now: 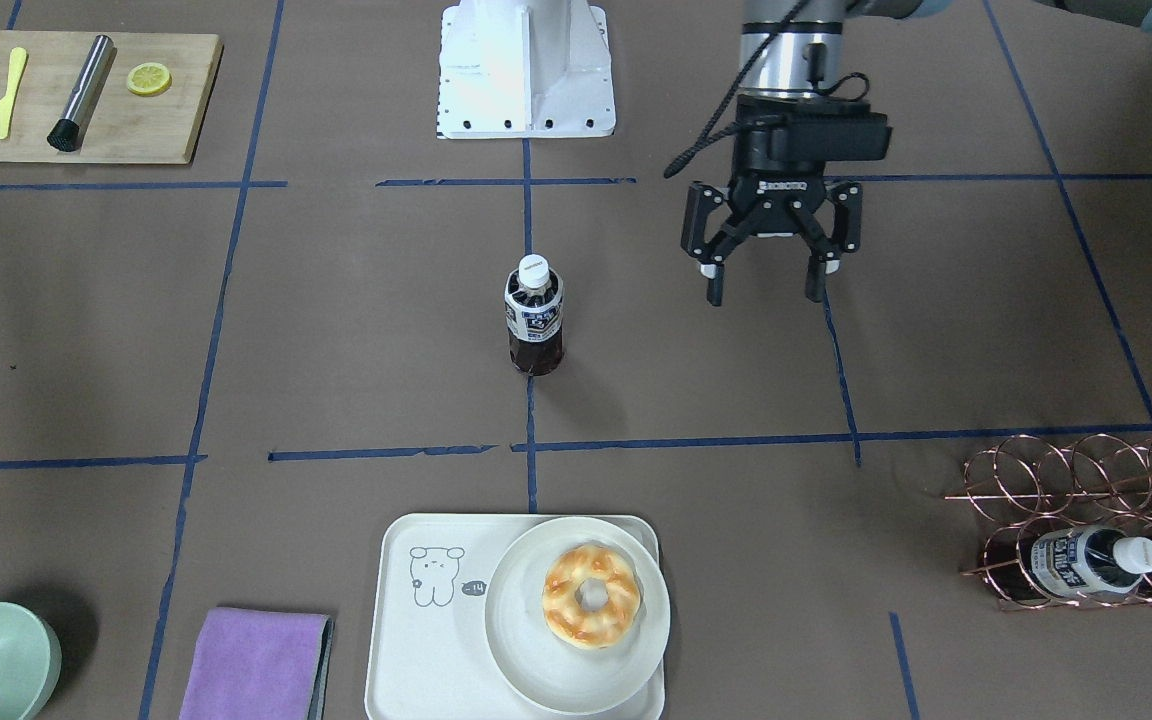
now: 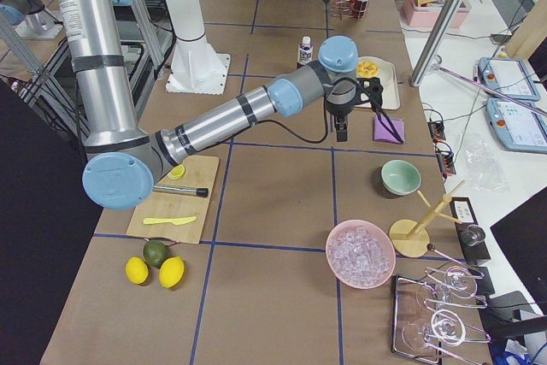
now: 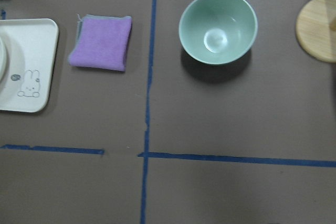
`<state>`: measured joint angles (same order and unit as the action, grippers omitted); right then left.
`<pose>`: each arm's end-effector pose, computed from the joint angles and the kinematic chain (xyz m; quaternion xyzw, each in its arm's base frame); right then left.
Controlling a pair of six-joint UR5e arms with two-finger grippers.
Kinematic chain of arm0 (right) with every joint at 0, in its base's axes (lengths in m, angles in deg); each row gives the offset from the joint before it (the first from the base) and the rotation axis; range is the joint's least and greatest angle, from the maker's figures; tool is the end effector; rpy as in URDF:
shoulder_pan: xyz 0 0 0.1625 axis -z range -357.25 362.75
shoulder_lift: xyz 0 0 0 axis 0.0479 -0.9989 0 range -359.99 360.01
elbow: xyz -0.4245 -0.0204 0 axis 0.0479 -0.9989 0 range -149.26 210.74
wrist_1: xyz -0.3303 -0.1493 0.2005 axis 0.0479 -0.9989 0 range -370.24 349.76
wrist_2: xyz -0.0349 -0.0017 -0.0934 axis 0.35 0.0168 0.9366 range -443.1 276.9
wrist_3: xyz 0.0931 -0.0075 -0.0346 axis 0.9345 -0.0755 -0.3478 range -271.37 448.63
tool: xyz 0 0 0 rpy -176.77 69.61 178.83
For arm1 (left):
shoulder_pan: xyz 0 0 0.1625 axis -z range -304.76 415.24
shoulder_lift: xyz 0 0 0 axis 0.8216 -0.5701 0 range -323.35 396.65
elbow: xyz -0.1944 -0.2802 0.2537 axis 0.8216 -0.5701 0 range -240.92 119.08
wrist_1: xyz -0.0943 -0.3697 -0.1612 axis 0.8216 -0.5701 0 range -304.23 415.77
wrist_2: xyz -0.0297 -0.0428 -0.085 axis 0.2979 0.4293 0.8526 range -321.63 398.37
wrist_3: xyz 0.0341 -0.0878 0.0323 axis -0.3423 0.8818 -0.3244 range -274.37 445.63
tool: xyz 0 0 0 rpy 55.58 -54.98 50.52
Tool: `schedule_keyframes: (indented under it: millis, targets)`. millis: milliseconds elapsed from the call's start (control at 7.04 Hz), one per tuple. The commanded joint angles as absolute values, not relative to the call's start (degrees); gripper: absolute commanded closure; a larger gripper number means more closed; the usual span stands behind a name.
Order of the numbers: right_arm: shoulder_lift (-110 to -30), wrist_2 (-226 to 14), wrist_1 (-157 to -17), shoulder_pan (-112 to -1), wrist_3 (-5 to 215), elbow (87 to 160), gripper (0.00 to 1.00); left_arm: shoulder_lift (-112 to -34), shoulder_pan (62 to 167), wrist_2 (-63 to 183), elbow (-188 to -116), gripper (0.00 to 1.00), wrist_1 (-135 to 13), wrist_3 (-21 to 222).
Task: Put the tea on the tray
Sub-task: 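Withdraw the left arm toward the rack while the right arm reaches toward the bottle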
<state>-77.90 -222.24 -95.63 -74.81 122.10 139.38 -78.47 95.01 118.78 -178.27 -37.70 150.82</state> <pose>-0.0608 -0.5449 0.3731 0.0996 -0.4725 0.0340 0.8750 0.3319 -0.4712 0.2088 0.3122 0.3556 -0.1534 0.8675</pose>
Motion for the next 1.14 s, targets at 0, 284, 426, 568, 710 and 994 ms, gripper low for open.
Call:
schedule_keyframes:
  millis: [0,284,426,568,710,994]
  targets:
    - [-71.64,-214.02,-96.11,-65.16,133.67,141.99,0.0,-70.54,103.99,130.18,-177.82,0.0,-37.13,137.64]
    - [-63.93,-204.78,-98.55,-54.95,146.49,142.71,0.0,-64.73,113.73,140.19,-177.38,0.0,-36.95,123.49]
    - [-59.19,-203.87,-103.44,-52.04,147.85,142.98,0.0,-60.69,117.78,143.02,-176.68,0.0,-37.12,115.68]
    - [-53.66,-201.16,-110.19,-48.35,150.39,142.89,0.0,-56.82,121.22,145.14,-176.32,0.0,-37.21,109.86]
    - [-49.26,-196.96,-114.26,-43.79,152.85,142.89,0.0,-56.09,123.95,149.77,-175.71,0.0,-37.04,107.19]
    - [-44.31,-190.98,-115.09,-35.88,159.87,142.37,0.0,-52.22,129.31,156.03,-172.56,0.0,-36.95,96.32]
